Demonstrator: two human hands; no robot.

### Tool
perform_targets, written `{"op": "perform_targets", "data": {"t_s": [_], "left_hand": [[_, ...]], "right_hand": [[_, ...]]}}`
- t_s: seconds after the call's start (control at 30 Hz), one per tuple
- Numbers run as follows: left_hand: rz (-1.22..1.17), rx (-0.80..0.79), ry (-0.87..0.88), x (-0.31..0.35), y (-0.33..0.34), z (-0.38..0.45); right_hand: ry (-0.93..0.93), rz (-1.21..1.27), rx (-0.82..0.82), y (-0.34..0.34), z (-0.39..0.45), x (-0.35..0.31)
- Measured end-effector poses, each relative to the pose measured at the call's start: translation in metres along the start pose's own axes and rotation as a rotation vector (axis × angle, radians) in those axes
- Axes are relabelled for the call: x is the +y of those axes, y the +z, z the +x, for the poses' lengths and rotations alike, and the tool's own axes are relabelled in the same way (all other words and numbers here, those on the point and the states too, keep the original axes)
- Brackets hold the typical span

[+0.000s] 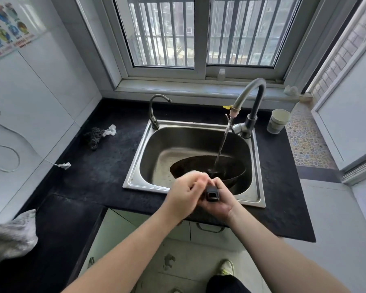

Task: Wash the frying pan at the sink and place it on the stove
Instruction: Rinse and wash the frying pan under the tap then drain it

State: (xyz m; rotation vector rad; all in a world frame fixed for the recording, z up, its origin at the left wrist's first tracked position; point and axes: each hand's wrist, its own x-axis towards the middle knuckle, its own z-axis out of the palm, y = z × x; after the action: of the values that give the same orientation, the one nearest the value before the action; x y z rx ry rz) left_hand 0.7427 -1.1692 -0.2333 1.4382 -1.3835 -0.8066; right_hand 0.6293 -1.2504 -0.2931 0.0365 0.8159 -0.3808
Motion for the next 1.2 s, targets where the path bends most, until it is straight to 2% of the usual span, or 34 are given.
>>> {"op": "perform_targets", "data": {"t_s": [0.1, 0.2, 0.3, 0.47, 0.6, 0.77, 0.93, 1.0, 1.1, 1.2], "left_hand": [[-0.107, 0.200, -0.418, -0.022, -0.007, 0.004], [-0.318, 0.218, -0.847, -0.042, -0.007, 0.005], [-0.390, 0.199, -1.038, -0.056, -0.004, 0.005], [-0.453, 0.104, -1.150, -0.071, 0.008, 0.011], [-0.469, -0.016, -1.185, -0.077, 0.021, 0.021], [-0.673, -0.147, -1.287, -0.071, 0.045, 0.034], [-0.732, -0.303, -1.327, -0.067, 0.074, 0.040], [-0.788, -0.299, -1.328, -0.069, 0.083, 0.038], [-0.816, -0.277, -1.311, -0.075, 0.088, 0.039], [-0.842, -0.218, -1.288, -0.071, 0.084, 0.047]], "right_hand": [[0.026, 0.082, -0.032, -0.004, 0.010, 0.005], [0.068, 0.154, -0.102, -0.010, 0.012, 0.009], [0.032, 0.141, -0.102, -0.015, 0.012, 0.011], [0.023, 0.208, -0.005, -0.020, -0.002, 0.010], [-0.049, 0.138, 0.130, -0.023, -0.014, 0.010], [-0.119, 0.073, 0.135, -0.031, -0.026, 0.020], [-0.255, -0.305, 0.305, -0.041, -0.032, 0.042], [-0.265, -0.452, 0.355, -0.043, -0.038, 0.045], [-0.224, -0.680, 0.361, -0.046, -0.053, 0.041], [-0.106, -0.829, 0.320, -0.053, -0.072, 0.034]]}}
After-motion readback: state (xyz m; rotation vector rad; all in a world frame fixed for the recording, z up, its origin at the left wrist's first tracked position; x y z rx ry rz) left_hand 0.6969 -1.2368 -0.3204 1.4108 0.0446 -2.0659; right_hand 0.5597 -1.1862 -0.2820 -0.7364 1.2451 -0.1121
